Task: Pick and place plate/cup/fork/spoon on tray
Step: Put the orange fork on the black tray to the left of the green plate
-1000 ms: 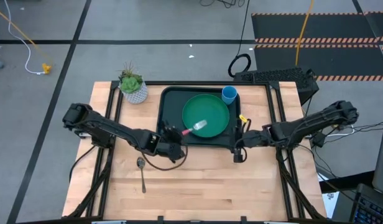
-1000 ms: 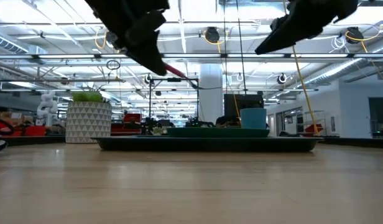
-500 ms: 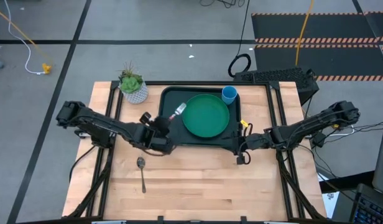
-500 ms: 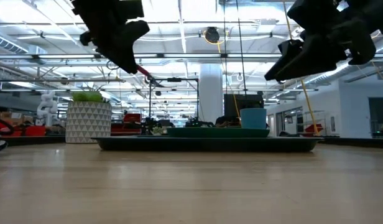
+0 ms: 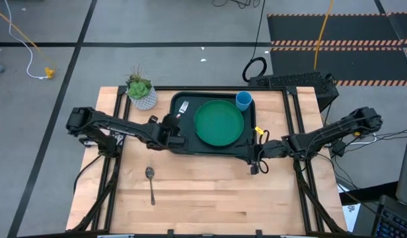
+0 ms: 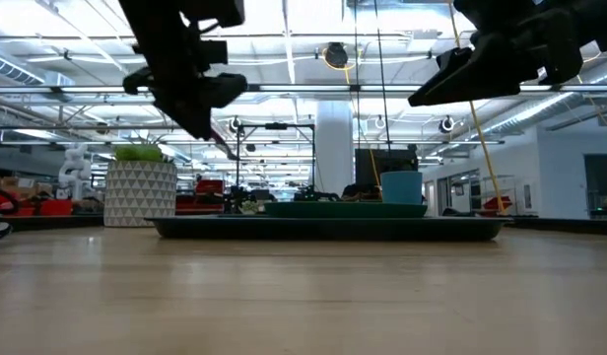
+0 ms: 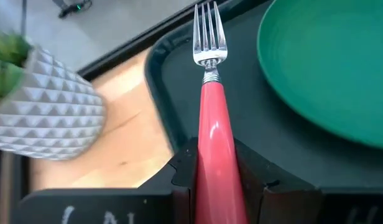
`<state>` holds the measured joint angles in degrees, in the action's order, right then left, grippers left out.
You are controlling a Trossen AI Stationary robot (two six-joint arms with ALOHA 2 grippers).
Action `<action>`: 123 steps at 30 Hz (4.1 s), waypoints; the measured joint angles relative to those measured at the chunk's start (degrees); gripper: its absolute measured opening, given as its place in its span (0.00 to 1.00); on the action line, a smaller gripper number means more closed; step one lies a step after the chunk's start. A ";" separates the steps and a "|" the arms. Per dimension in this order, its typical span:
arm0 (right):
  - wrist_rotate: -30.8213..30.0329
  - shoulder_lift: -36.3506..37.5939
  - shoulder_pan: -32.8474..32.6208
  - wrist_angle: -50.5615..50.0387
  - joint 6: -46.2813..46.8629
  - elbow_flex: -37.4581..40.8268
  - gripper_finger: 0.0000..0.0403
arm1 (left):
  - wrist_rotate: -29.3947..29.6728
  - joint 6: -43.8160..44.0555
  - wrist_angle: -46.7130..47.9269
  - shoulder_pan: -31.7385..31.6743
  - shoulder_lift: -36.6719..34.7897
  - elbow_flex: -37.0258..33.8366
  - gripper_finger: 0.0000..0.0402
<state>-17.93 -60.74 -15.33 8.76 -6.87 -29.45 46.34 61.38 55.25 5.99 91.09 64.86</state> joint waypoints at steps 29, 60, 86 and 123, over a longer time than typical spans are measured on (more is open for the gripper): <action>-0.15 -0.01 0.73 1.36 -16.92 0.00 0.43 | -2.33 11.25 -21.31 -6.88 18.39 0.02 0.18; 0.02 -0.01 5.27 0.85 -17.28 0.00 0.43 | -5.87 18.49 -24.03 -6.29 22.21 0.04 0.23; 0.04 -0.01 5.20 -4.66 -14.97 -0.02 0.43 | -12.95 -6.69 -15.49 -7.26 3.43 0.10 0.25; -0.24 0.01 5.22 -2.96 -16.52 -0.02 0.43 | -29.60 -2.40 -17.31 -10.69 16.18 0.07 0.02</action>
<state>-18.17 -60.73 -10.11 5.80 -23.40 -29.47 16.74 58.99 37.94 -4.70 107.26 64.93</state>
